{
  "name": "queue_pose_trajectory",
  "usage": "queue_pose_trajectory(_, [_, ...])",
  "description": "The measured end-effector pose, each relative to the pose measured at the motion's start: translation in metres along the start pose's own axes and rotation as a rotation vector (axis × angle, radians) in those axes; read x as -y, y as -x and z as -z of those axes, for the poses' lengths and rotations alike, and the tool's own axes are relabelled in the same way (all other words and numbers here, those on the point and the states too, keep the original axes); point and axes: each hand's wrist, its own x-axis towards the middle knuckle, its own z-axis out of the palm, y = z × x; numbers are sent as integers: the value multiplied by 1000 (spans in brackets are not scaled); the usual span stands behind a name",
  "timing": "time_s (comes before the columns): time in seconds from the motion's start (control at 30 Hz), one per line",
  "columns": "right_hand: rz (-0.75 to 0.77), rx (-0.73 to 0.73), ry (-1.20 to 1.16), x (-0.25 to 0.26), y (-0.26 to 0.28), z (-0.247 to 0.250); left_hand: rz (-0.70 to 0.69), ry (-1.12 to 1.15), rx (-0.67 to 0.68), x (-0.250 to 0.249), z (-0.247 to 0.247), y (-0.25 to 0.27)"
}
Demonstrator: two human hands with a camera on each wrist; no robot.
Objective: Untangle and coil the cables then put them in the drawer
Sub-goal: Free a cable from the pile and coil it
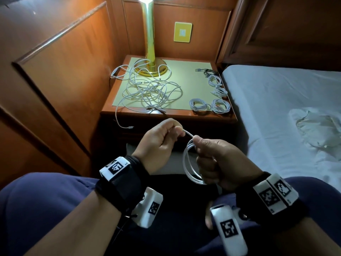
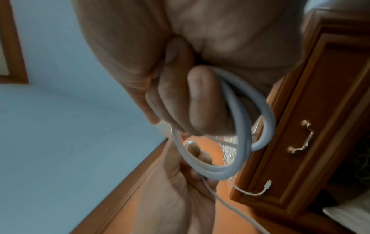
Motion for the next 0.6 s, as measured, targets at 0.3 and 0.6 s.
queue_pose_trajectory(0.3, [-120,78,-180,6,7,-1,-21,-34,-177,-2,-10,10])
queue_pose_trajectory(0.6, [16,-48,-126,3,5,0,297,375,-69,-16,-20,22])
